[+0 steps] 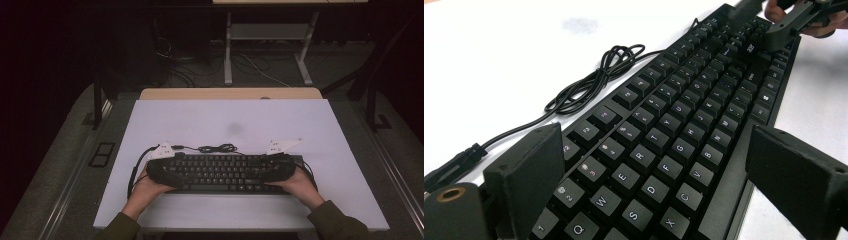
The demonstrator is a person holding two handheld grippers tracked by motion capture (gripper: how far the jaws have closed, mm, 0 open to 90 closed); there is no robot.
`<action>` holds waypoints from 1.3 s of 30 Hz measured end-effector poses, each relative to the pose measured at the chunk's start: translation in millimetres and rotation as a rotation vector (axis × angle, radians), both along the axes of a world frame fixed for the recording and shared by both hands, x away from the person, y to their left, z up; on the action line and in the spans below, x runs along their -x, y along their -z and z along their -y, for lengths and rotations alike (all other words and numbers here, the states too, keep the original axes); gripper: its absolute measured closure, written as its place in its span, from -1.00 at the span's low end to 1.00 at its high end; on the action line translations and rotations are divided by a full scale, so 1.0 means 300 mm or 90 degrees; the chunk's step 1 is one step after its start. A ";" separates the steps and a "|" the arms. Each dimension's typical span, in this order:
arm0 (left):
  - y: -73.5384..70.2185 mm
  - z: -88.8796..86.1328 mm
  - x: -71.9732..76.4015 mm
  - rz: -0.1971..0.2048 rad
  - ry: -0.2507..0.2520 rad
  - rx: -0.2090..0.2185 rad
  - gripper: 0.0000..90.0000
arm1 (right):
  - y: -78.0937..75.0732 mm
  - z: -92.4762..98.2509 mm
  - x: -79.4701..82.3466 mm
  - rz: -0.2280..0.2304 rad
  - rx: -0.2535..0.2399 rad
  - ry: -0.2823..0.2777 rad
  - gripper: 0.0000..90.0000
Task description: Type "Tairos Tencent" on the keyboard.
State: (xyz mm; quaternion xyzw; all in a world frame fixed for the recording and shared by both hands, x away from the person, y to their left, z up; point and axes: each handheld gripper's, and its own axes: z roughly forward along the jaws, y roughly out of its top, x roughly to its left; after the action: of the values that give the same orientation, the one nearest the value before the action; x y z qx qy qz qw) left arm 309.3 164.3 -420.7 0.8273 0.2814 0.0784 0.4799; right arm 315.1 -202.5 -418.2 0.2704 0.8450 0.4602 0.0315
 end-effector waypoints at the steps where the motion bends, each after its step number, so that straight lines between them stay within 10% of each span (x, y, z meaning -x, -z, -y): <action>1: 0.001 -0.001 0.000 -0.001 0.000 0.000 -0.81 | -0.003 -0.008 -0.007 0.006 -0.003 0.000 -0.01; 11: 0.003 -0.004 0.000 0.004 -0.002 0.004 -0.77 | -0.010 -0.058 -0.048 0.014 -0.022 0.012 -0.42; 26: 0.000 -0.012 -0.007 0.013 -0.005 0.005 -0.67 | -0.011 -0.105 -0.071 0.025 -0.034 0.003 -0.49; 39: 0.002 -0.067 0.007 0.007 -0.008 -0.001 0.13 | -0.003 -0.097 -0.070 0.020 -0.039 0.007 -0.50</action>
State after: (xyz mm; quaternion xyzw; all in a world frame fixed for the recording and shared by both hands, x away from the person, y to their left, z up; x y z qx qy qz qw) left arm 307.2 184.5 -421.2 0.8254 0.2840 0.0861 0.4803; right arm 336.1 -173.5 -417.3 0.2686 0.8283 0.4901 0.0391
